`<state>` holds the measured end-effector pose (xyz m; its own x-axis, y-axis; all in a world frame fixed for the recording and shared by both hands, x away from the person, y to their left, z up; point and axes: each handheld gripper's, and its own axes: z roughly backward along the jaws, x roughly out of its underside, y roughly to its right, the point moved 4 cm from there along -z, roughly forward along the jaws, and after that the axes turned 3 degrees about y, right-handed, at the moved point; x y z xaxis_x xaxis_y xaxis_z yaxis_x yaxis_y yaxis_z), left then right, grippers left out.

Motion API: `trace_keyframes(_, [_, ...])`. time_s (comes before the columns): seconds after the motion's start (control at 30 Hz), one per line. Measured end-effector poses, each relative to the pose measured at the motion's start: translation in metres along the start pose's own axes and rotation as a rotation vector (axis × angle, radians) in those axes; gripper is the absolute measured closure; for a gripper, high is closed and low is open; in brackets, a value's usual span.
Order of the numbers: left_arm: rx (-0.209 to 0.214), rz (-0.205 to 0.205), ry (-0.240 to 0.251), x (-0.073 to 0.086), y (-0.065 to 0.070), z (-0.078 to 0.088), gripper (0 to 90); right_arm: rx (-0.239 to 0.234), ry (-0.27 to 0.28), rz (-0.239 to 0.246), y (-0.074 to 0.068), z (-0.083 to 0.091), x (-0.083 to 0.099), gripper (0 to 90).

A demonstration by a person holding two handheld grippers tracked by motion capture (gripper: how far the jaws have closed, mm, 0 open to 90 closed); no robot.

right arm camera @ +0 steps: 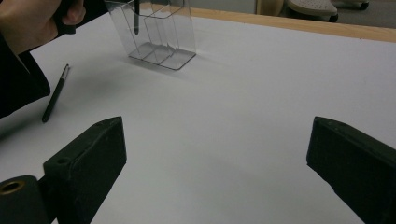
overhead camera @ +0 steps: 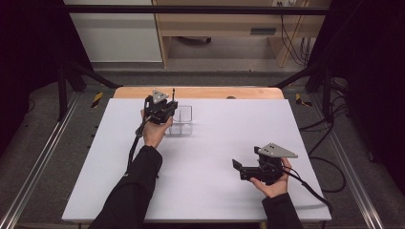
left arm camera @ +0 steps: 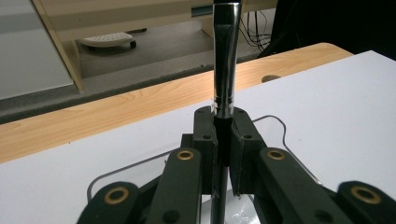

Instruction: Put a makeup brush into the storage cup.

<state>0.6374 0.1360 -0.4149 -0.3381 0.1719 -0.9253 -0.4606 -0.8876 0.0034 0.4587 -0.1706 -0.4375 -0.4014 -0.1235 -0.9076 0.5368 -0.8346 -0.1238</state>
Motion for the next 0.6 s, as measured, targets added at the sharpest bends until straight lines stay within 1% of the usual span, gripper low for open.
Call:
trace_keyframes(0.13, [0.000, -0.003, 0.000, 0.000, -0.001, 0.003, 78.6, -0.001, -0.001, -0.002, 0.000, 0.000, 0.000, 5.6])
trace_keyframes(0.27, [0.007, 0.006, 0.009, -0.001, -0.003, 0.011, 75.6, -0.001, 0.003, -0.002, 0.000, 0.000, 0.000, 5.6])
trace_keyframes(0.4, [0.023, 0.017, 0.031, -0.002, -0.004, 0.023, 70.9, 0.001, 0.005, -0.006, 0.001, 0.001, -0.001, 5.7])
trace_keyframes(0.6, [0.052, 0.020, 0.042, -0.002, -0.003, 0.043, 60.9, 0.005, 0.014, -0.005, 0.002, 0.002, -0.003, 5.7])
